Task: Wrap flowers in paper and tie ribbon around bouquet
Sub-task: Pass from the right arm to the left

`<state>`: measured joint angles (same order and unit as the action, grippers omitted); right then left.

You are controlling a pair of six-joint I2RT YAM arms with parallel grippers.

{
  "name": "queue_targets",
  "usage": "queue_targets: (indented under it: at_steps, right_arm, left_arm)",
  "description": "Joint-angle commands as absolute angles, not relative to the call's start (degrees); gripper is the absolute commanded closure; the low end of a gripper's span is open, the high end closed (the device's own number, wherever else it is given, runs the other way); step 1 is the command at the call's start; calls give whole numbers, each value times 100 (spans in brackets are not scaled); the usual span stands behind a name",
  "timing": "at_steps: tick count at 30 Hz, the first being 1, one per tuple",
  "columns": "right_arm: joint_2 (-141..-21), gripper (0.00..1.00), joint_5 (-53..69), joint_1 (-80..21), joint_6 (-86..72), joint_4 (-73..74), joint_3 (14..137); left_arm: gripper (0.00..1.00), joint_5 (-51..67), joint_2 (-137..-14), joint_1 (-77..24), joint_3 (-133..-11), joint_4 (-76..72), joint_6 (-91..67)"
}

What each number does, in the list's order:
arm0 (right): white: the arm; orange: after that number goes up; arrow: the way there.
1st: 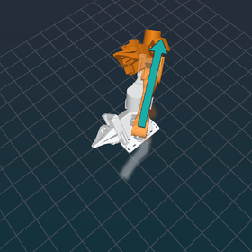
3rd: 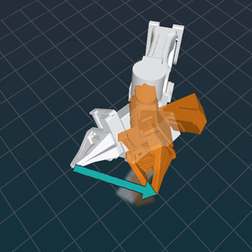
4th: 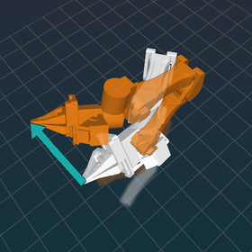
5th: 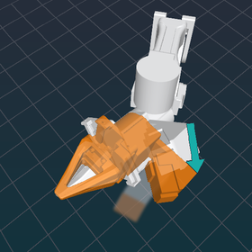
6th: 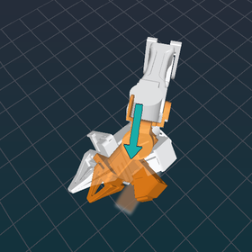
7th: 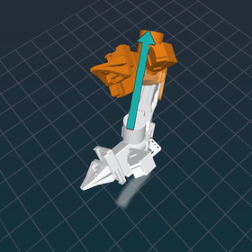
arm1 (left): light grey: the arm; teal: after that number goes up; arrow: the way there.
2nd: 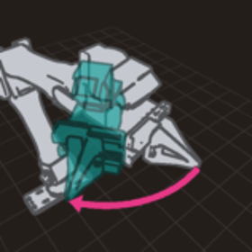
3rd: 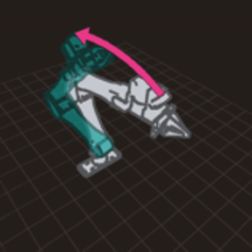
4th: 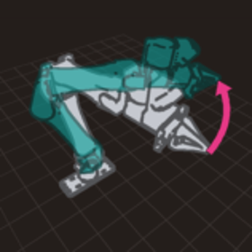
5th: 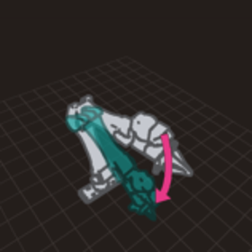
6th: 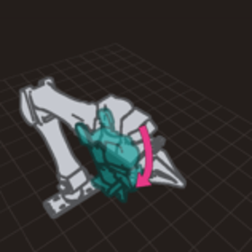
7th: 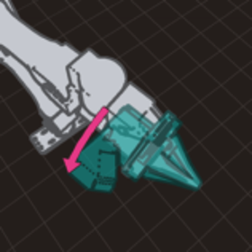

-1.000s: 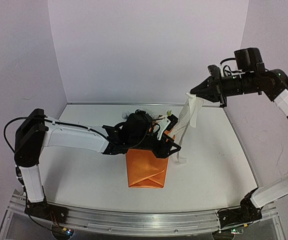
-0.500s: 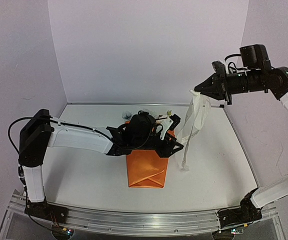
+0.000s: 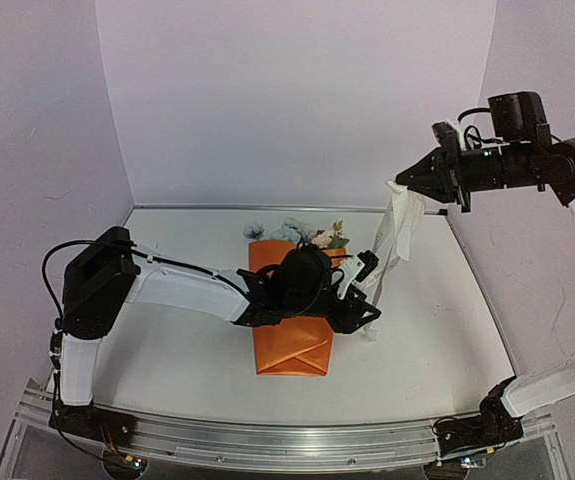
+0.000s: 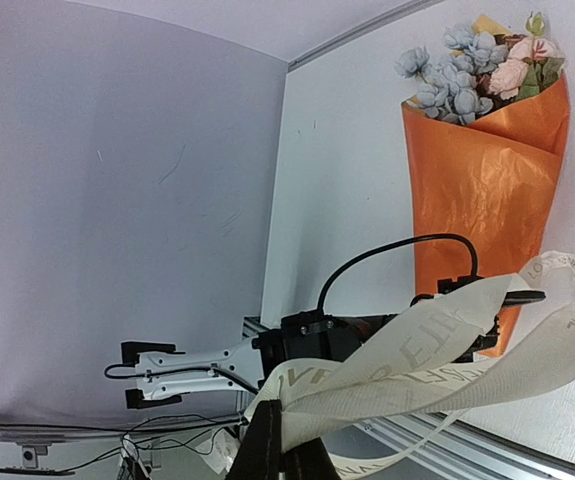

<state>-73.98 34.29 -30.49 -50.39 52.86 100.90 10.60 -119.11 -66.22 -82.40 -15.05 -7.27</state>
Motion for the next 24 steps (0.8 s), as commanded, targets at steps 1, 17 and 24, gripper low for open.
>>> queue_targets:
  at_steps: [1, 17, 24]
  right_arm:
    - [-7215, 100, 3254, -3076, -4896, 5226, 9985]
    - [-6348, 100, 1388, -3016, -3355, 6401, 8191]
    - [-6042, 89, 1074, -3019, -3292, 6257, 6087]
  left_arm:
    - [43, 728, -12109, -6609, -8707, -1800, -648]
    - [100, -331, -10194, -6605, -7258, -1493, -883]
    - [100, -1162, -9056, -6605, -6626, -88, -1270]
